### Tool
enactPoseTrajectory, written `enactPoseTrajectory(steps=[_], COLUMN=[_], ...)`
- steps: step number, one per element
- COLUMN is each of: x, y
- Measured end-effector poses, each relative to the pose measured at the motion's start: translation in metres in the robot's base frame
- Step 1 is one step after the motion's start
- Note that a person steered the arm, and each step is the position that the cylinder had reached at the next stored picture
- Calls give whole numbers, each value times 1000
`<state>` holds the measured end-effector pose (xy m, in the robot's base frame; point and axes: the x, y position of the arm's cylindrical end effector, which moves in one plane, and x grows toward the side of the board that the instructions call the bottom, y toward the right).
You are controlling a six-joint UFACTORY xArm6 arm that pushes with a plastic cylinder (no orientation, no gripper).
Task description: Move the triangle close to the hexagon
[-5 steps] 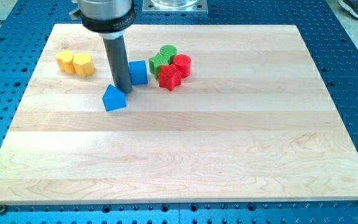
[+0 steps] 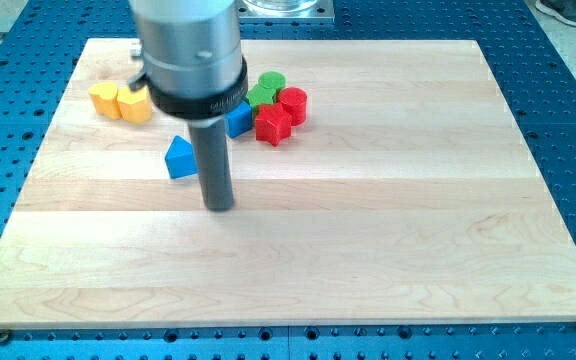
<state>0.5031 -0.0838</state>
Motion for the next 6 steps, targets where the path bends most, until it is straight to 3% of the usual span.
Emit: enactPoseTrajectory(steps=[2, 3, 4, 5, 6], x=[-107, -82, -101, -157, -168], y=[-44, -46, -72, -68, -46])
